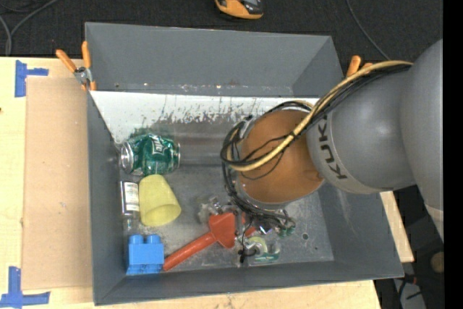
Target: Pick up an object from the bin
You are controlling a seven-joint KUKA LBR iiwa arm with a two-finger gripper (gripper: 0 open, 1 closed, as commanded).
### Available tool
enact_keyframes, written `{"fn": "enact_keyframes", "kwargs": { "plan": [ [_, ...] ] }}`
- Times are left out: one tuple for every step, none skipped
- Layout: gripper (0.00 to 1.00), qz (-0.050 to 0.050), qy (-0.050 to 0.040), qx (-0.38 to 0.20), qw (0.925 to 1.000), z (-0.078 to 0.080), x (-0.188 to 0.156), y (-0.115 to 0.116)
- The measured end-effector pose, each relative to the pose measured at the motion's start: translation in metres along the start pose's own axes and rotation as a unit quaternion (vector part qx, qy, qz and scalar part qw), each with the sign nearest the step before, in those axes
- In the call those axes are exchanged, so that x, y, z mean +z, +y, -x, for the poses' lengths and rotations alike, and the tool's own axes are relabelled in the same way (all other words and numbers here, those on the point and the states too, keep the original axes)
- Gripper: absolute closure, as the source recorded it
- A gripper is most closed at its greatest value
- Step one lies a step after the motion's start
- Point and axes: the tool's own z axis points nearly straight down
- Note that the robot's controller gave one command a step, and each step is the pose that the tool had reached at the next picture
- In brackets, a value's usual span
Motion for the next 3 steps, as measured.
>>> {"fn": "enact_keyframes", "kwargs": {
  "plan": [
    [0.0,-0.004,-0.0061,-0.024,0.9997,0.005,0.029,-0.034],
    [1.0,0.0,-0.0029,0.004,1.0,-0.013,0.03,-0.024],
    [1.0,0.0,-0.0028,0.004,1.0,-0.013,0.03,-0.024]
  ]
}}
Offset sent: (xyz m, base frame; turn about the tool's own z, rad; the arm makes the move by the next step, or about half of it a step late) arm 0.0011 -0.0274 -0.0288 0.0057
